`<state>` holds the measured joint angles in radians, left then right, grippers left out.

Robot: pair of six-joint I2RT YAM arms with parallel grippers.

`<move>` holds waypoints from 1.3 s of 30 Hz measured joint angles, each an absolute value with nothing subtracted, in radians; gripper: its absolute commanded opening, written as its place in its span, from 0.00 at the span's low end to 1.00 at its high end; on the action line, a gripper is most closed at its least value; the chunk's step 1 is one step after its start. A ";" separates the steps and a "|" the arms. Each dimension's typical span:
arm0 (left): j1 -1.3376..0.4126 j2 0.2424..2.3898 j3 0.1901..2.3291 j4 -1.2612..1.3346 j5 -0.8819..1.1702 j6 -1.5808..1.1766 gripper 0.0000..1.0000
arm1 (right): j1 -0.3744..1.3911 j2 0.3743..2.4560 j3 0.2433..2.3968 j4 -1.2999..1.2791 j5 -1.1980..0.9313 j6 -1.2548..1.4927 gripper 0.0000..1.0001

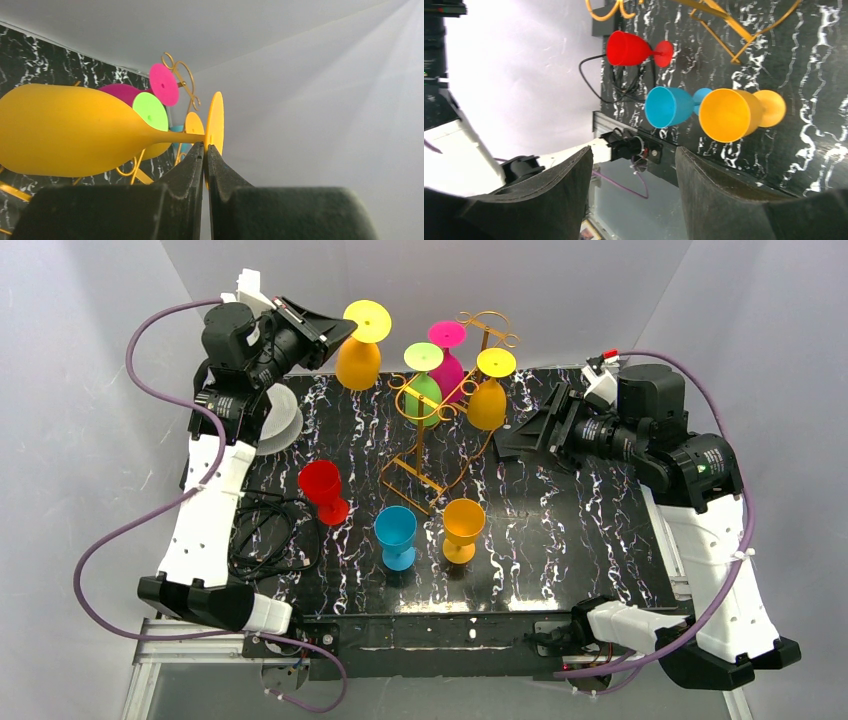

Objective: Take the wine glass off the wine glass rack

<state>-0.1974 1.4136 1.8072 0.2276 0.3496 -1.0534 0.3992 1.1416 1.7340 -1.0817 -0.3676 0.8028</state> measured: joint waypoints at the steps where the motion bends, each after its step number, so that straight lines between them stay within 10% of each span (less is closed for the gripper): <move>1: -0.197 1.410 1.807 0.233 0.353 -1.061 0.00 | 0.399 1.141 1.734 -1.073 -0.376 0.811 0.70; 39: -0.235 1.333 1.776 0.729 0.580 -1.302 0.00 | 0.399 1.065 1.576 -0.407 -0.545 1.549 0.72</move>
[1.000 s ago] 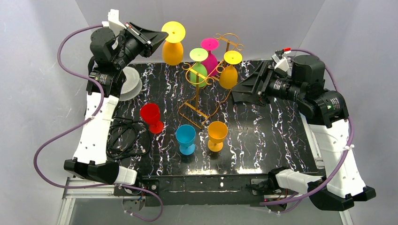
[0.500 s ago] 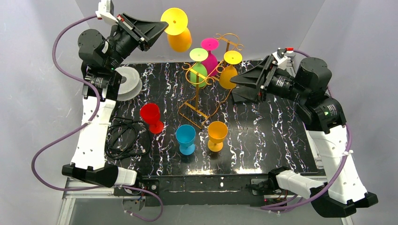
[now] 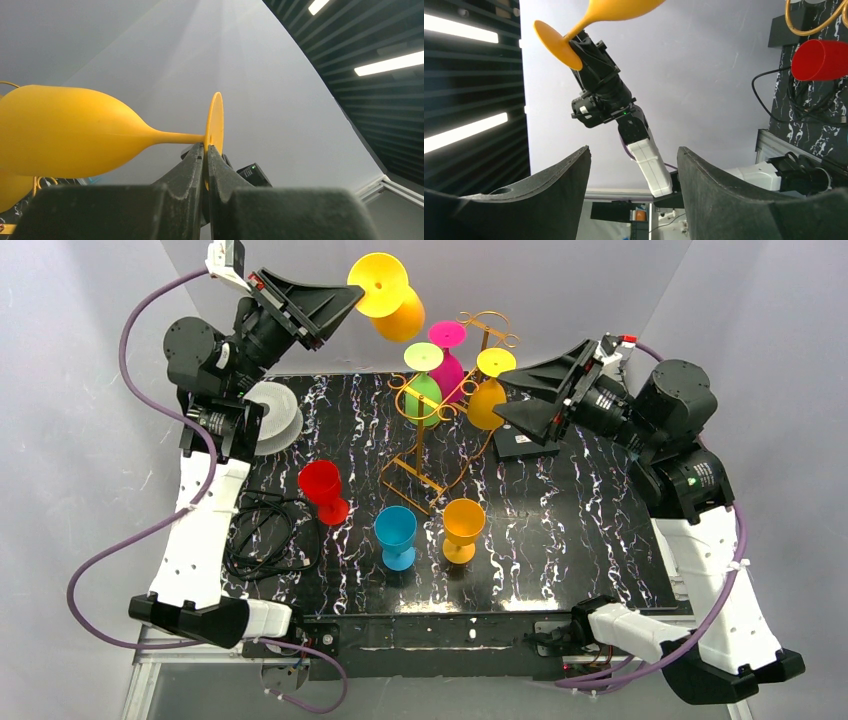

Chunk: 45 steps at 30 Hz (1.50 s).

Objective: Take the wine glass off the wine glass rack

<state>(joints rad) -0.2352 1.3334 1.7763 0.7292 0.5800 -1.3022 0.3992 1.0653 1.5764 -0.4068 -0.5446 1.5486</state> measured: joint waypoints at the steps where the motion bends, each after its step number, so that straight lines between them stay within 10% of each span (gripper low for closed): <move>1: -0.241 1.332 1.772 0.736 0.582 -1.302 0.00 | 0.399 1.068 1.576 -0.396 -0.541 1.564 0.72; 45: -0.613 1.515 1.898 0.832 0.606 -0.997 0.00 | 0.421 1.015 1.462 -0.108 -0.318 1.917 0.76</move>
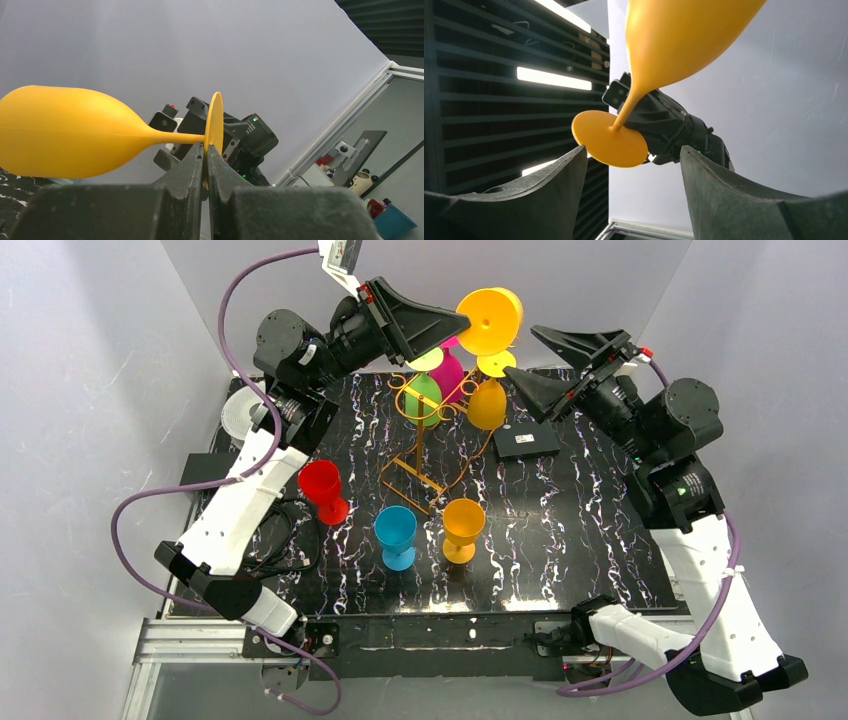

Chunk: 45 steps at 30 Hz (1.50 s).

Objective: Take the wine glass off the wine glass rack

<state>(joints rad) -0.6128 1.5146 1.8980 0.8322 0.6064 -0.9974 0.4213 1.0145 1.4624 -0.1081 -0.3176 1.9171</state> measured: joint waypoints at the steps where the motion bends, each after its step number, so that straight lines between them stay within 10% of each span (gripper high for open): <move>1: -0.613 1.515 1.899 0.832 0.606 -0.995 0.00 | 0.421 1.008 1.453 -0.102 -0.303 1.923 0.77; 28: -0.648 1.573 1.946 0.855 0.629 -1.017 0.00 | 0.451 1.196 1.692 -0.187 -0.350 1.934 0.67; 37: -0.661 1.579 1.946 0.867 0.637 -1.026 0.00 | 0.463 1.205 1.686 -0.190 -0.365 1.934 0.44; 45: -0.659 1.579 1.945 0.862 0.658 -1.013 0.00 | 0.465 1.199 1.673 -0.157 -0.364 1.974 0.01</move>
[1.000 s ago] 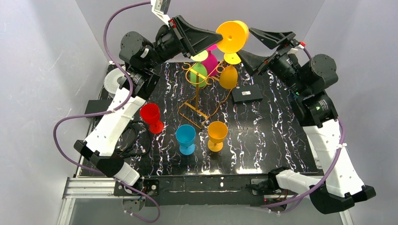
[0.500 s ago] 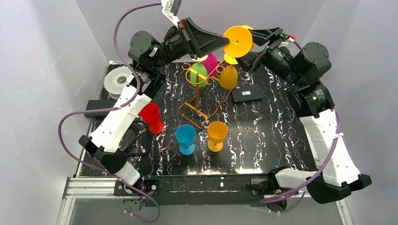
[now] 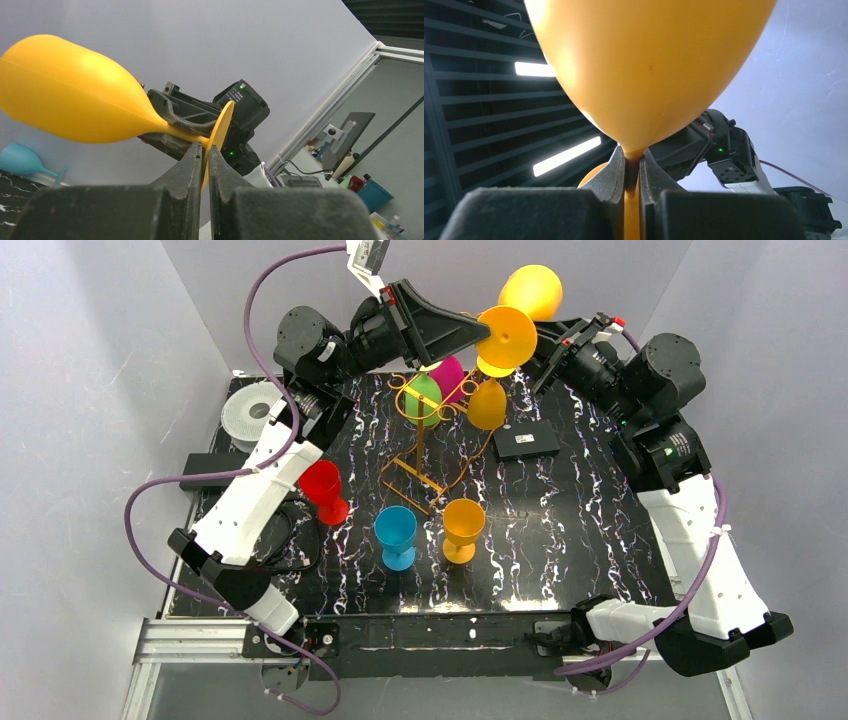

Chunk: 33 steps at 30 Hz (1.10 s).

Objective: Take the wine glass off the wine glass rack

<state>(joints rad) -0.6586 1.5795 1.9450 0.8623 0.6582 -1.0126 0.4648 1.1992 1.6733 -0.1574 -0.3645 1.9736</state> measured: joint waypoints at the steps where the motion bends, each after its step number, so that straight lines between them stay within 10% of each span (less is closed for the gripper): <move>1: -0.659 1.579 1.945 0.863 0.663 -1.007 0.00 | 0.465 1.196 1.671 -0.157 -0.363 1.980 0.01; 6: -0.659 1.562 1.931 0.853 0.670 -0.976 0.03 | 0.466 1.192 1.670 -0.162 -0.370 1.987 0.01; 17: -0.661 1.429 1.805 0.706 0.640 -0.870 0.68 | 0.471 1.186 1.652 -0.167 -0.388 1.924 0.01; 33: -0.661 1.323 1.835 0.348 0.550 -0.706 0.83 | 0.472 1.100 1.652 -0.380 -0.442 1.581 0.01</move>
<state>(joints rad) -0.6605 1.3228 1.8351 0.3481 0.5495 -0.7059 0.4717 1.1000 1.6524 -0.3801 -0.4423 1.5806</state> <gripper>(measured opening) 0.829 0.092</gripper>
